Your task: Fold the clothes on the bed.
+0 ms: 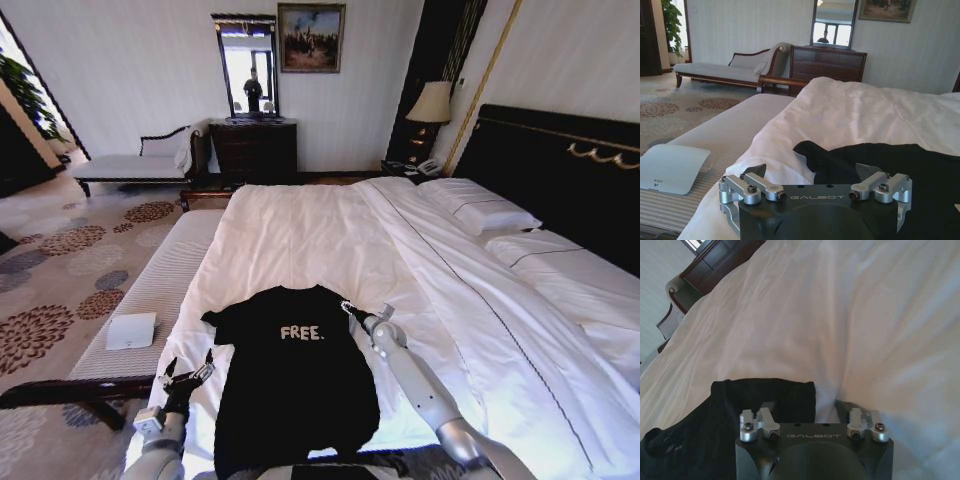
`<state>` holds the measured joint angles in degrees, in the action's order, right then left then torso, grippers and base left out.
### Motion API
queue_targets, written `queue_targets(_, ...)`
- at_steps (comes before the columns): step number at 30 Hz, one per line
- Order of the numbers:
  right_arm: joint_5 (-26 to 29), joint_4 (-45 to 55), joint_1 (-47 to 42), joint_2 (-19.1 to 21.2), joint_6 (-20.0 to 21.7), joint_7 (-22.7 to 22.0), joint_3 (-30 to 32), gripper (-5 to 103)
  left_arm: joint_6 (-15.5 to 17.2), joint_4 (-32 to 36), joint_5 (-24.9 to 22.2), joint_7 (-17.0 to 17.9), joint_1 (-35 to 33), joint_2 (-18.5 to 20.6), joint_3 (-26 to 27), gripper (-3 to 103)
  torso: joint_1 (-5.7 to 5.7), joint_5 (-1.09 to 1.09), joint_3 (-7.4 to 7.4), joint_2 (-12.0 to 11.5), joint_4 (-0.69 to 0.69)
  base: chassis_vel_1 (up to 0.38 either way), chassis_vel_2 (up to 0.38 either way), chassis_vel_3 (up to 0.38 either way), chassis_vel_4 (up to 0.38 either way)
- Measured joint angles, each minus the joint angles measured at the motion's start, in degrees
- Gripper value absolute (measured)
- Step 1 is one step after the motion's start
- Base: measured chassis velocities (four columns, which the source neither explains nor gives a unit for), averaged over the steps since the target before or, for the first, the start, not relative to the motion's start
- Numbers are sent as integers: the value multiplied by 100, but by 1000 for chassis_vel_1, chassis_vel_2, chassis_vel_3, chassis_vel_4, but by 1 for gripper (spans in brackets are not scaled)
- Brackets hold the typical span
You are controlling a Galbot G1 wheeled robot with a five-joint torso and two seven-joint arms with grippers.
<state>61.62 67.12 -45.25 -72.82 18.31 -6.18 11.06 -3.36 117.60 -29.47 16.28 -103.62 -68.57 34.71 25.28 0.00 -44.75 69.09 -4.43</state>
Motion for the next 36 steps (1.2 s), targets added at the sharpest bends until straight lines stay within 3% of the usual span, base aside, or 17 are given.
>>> queue_targets(1, 0, 12, -5, 0, 4, 0, -1, 63, -1, 0, -1, 1, 4, -3, -3, 100, 0, 0, 0, 0, 0, 0, 0, 0, 0)
queue_targets(5, 1, 7, 11, 5, 11, 0, -18, 41, -2, -1, -1, 1, 24, -10, -25, 100, 0, 0, 0, 0, 1, 0, 0, 0, 0)
queue_targets(8, 1, -7, 38, 5, 11, 2, -23, 36, -2, -1, -6, 2, 23, -9, -19, 100, 0, 0, -1, 0, 1, 0, 0, 0, 0)
queue_targets(11, 82, -31, 93, -17, 17, -4, -24, 20, -8, -7, -28, 2, 10, -5, 16, 100, 0, 0, 0, 0, 2, 0, 0, 0, 0)
queue_targets(13, 105, -45, 111, -31, 19, -10, -25, 20, -9, -10, -37, 1, 7, -3, 22, 100, 0, 1, 0, 0, 2, 0, 0, 0, 0)
queue_targets(16, 98, -57, 146, -46, 12, -16, -35, 3, -16, -16, -48, -6, 1, -6, 37, 100, 0, 0, -1, 0, 3, 0, 0, 0, 0)
queue_targets(26, -392, -187, 406, -48, -406, 69, -55, 1, -29, -43, -62, -20, 25, -22, 39, 100, 0, 0, -1, 0, 2, 0, 0, 0, 0)
queue_targets(36, -633, -262, 470, -90, -475, 105, -144, 1, -35, -27, -75, -29, 13, -27, 72, 100, 0, 0, -1, 0, 2, 0, 0, 0, 0)
